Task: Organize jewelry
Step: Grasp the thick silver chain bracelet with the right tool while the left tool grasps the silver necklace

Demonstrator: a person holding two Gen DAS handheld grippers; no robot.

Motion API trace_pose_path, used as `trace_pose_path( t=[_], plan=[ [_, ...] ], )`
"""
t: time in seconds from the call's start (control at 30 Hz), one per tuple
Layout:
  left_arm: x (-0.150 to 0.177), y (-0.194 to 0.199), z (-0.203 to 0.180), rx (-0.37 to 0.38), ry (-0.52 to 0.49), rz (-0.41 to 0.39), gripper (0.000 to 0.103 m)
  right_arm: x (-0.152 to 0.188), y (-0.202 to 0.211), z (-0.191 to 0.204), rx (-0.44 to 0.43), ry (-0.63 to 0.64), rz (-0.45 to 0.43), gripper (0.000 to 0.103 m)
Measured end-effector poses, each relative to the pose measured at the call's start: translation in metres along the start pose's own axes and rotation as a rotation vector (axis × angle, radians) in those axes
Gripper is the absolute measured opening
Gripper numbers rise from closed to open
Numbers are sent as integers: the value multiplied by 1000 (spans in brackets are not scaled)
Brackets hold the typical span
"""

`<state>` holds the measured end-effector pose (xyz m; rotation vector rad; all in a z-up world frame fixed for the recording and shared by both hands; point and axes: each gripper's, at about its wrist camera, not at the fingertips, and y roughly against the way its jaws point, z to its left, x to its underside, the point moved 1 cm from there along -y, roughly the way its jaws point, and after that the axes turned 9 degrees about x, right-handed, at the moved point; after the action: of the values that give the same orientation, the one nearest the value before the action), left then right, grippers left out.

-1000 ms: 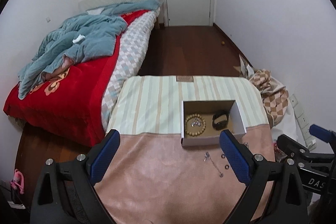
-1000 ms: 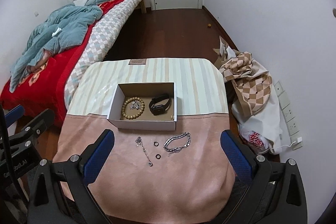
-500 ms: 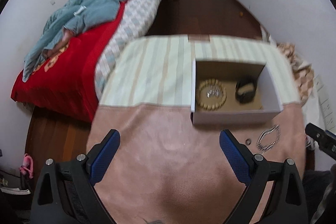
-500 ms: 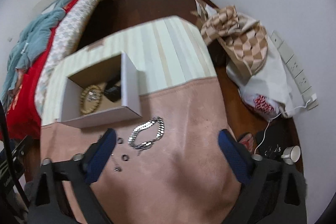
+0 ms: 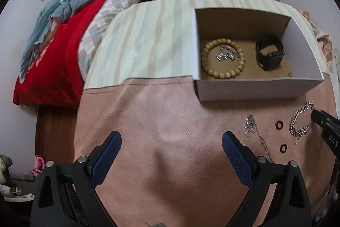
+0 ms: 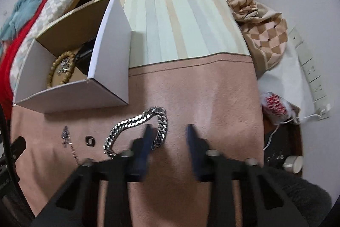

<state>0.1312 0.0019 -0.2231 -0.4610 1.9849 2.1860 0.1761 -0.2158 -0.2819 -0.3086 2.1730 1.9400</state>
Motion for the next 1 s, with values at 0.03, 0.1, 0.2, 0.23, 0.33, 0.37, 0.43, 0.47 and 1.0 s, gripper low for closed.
trace_pose_path(
  t=[0.03, 0.1, 0.2, 0.23, 0.33, 0.37, 0.43, 0.47, 1.0],
  plan=[
    [1, -2, -3, 17, 0, 12, 97, 0, 0, -1, -13, -4, 6, 8],
    [4, -3, -8, 49, -1, 33, 97, 2, 1, -6, -28, -19, 16, 8],
    [13, -3, -21, 117, -14, 58, 97, 8, 7, -23, -47, -65, 20, 8],
    [16, -3, -25, 138, -17, 66, 97, 9, 9, -28, -51, -79, 21, 5],
    [26, -7, -43, 205, -37, 96, 96, 19, 18, -48, -57, -114, 16, 2],
    [29, -9, -51, 231, -45, 108, 96, 22, 21, -52, -56, -119, 13, 2],
    [33, -11, -62, 263, -57, 120, 96, 27, 27, -59, -56, -127, 11, 0],
    [34, -12, -67, 273, -66, 123, 95, 29, 29, -61, -55, -129, 10, 0],
    [39, -17, -106, 303, -195, 115, 7, 33, 40, -74, -64, -149, 0, 0]
  ],
)
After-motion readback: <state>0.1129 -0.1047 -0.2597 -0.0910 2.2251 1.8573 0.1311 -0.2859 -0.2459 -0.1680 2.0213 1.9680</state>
